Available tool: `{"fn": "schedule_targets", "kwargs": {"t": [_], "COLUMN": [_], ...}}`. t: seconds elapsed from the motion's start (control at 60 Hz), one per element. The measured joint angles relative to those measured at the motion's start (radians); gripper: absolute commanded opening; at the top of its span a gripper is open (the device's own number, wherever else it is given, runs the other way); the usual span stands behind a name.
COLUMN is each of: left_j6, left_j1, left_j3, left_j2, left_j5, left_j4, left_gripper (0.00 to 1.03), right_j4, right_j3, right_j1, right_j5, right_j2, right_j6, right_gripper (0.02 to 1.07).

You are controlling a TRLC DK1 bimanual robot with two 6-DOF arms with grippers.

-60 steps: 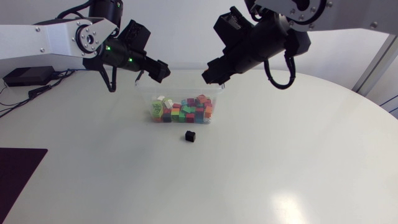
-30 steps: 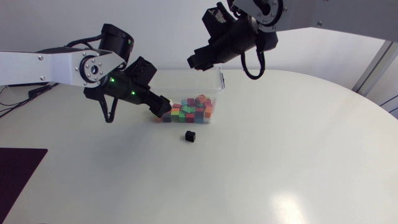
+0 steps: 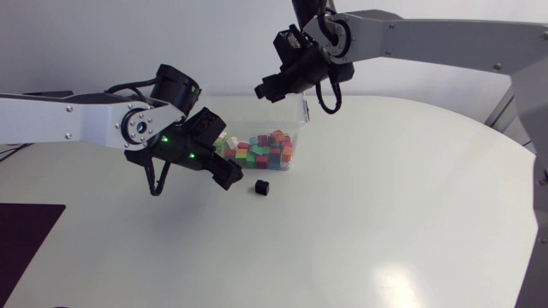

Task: Place the duplo bricks in the container

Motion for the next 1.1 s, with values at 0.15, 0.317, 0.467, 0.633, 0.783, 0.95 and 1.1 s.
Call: {"fn": "schedule_targets", "kwargs": {"t": [0.15, 0.317, 0.467, 0.633, 0.783, 0.95, 1.1], "left_j6": [-0.021, -0.044, -0.065, -0.094, -0.120, -0.146, -0.172], "left_j1": [-0.002, -0.016, -0.051, -0.085, -0.109, -0.140, -0.167], "left_j3": [-0.018, -0.028, -0.028, -0.009, 0.036, 0.109, 0.180], "left_j2": [-0.003, -0.003, 0.004, 0.043, 0.098, 0.200, 0.286], "left_j5": [0.000, -0.014, -0.035, -0.068, -0.102, -0.157, -0.204], "left_j4": [0.023, 0.027, 0.031, 0.029, 0.026, 0.017, -0.001], "left_gripper": [0.99, 0.98, 0.98, 0.96, 0.94, 0.94, 0.94], "right_j4": [-0.003, -0.004, -0.003, 0.006, 0.023, 0.027, 0.040], "right_j3": [0.010, -0.008, -0.087, -0.225, -0.356, -0.486, -0.592], "right_j1": [-0.013, -0.044, -0.100, -0.146, -0.164, -0.195, -0.221], "right_j5": [0.006, 0.006, 0.005, 0.000, -0.018, -0.028, -0.040], "right_j2": [0.024, -0.036, -0.176, -0.336, -0.440, -0.554, -0.665], "right_j6": [0.000, 0.000, 0.000, 0.000, 0.000, 0.000, 0.000], "right_gripper": [1.03, 1.03, 1.03, 1.03, 1.03, 1.03, 1.03]}}
